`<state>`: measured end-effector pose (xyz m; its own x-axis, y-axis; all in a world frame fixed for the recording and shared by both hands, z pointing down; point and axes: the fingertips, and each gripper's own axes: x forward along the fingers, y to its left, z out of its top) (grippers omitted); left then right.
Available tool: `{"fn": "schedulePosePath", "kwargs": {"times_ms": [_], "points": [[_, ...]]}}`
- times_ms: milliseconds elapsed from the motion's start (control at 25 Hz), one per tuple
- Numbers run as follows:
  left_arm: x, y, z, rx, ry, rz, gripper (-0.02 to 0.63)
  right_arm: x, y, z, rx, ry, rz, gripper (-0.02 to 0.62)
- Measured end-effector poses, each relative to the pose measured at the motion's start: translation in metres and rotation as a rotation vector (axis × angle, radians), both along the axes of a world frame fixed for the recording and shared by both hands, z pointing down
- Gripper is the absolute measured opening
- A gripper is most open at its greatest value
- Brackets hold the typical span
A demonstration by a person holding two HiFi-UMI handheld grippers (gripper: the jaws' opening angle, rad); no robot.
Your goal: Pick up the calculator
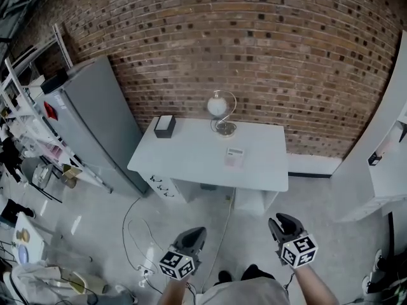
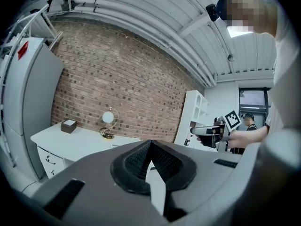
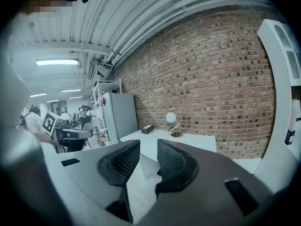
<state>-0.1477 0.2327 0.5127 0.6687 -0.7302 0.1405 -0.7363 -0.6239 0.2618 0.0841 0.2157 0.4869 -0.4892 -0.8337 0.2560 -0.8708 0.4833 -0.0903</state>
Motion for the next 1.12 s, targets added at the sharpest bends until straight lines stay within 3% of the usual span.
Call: {"fn": "schedulePosePath", "kwargs": {"times_ms": [440, 1120], "points": [[0.008, -0.034, 0.004, -0.016, 0.008, -0.025, 0.014, 0.006, -0.037, 0.013, -0.023, 0.0, -0.025, 0.127], [0.076, -0.158, 0.006, -0.021, -0.003, -0.111, 0.014, 0.06, -0.189, 0.033, -0.066, -0.036, -0.141, 0.127]]}}
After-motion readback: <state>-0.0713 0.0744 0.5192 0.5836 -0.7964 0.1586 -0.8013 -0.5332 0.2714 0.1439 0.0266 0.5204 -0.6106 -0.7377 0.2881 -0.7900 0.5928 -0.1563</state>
